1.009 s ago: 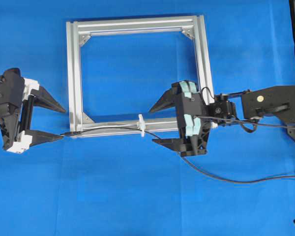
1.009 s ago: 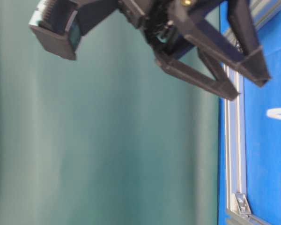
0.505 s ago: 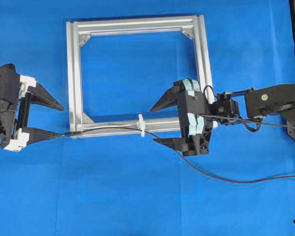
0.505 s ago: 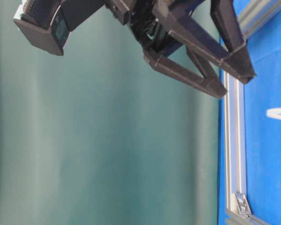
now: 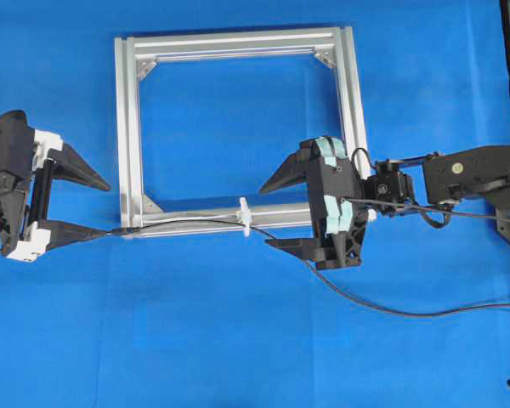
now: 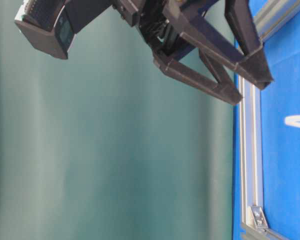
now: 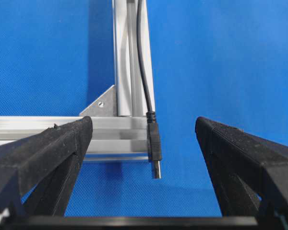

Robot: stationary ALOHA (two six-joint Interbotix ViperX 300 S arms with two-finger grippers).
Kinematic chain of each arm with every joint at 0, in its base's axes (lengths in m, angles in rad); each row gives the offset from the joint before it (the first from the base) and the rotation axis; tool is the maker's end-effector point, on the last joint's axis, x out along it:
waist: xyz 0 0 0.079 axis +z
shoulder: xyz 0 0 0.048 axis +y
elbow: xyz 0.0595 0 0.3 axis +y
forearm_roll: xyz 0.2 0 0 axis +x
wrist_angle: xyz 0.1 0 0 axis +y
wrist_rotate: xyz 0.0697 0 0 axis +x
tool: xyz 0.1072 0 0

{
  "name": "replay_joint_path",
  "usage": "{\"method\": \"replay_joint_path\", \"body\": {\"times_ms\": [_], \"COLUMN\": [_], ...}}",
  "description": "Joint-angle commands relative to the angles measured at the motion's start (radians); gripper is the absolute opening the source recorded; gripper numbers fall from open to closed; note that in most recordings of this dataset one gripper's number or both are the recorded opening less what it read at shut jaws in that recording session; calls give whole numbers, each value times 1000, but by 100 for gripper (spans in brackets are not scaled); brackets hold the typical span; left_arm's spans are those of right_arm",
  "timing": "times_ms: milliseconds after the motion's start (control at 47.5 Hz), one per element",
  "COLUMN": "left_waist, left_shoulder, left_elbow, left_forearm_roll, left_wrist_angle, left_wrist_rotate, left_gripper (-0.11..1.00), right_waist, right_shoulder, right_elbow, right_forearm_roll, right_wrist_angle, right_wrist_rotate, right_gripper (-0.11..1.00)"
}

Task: Insert the wire through the string loop located in the center.
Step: 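Pull the cable left through the loop with the left gripper, withdraw right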

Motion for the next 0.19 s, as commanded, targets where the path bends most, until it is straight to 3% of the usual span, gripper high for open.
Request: {"method": "replay_joint_path", "body": {"times_ms": [0, 168], "left_waist": [2, 2], "left_shoulder": [-3, -2], "left_elbow": [-17, -18], "left_forearm_roll": [5, 3], "left_wrist_angle": [-5, -5], "left_wrist_rotate": [0, 0], "left_gripper": [90, 90], "right_waist": [0, -2], "right_shoulder": [-25, -25], "right_elbow": [-9, -9], "right_forearm_roll": [-2, -2], "right_wrist_angle": [-3, -3], "right_wrist_rotate": [3, 3], "right_gripper": [94, 94]}}
